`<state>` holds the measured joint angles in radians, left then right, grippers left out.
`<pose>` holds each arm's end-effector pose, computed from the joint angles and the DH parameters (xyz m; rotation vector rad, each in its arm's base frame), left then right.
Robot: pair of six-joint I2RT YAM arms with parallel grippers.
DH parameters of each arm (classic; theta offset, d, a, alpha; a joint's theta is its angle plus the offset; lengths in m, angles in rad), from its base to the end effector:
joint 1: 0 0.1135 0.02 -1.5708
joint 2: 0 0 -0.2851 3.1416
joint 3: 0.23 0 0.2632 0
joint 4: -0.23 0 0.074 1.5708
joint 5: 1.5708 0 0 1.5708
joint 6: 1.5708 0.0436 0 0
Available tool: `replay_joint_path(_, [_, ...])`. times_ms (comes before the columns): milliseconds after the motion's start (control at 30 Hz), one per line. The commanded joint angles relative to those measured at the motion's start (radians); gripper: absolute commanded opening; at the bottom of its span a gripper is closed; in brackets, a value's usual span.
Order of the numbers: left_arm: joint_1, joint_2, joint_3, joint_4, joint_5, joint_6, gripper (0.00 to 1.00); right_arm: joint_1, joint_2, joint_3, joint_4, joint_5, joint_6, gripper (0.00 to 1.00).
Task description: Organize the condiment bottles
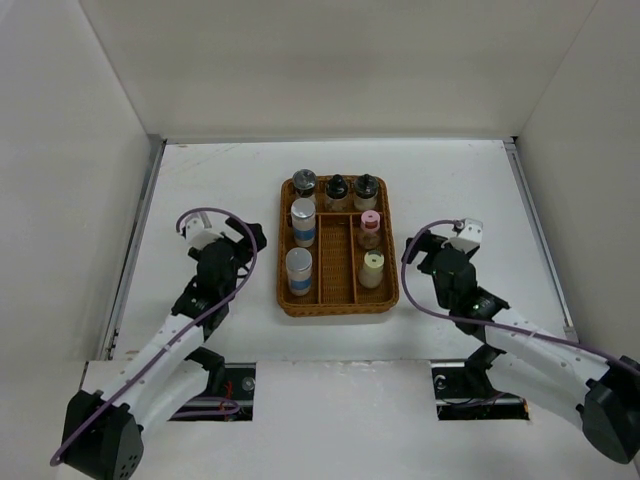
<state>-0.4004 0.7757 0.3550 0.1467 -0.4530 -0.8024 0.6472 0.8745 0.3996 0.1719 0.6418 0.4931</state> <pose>0.1768 -0.0541 0.2326 -0.6713 1.7110 -0.4321 0.1725 0.0976 0.2359 0.2941 1.7930 0.2064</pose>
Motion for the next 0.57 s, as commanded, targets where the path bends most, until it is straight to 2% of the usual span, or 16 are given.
replay_joint_path(0, [0.001, 0.037, 0.102, -0.102, 0.019, -0.027, 1.00, -0.040, -0.026, -0.034, 0.116, 0.039, 0.067, 1.00])
replay_joint_path(200, [0.010, 0.088, 0.193, -0.231, 0.097, -0.038, 1.00, -0.070, -0.006, -0.074, 0.173, 0.032, 0.064, 1.00])
replay_joint_path(533, [-0.018, -0.027, 0.187, -0.317, 0.088, 0.000, 1.00, -0.093, 0.119, -0.105, 0.297, 0.055, 0.021, 1.00])
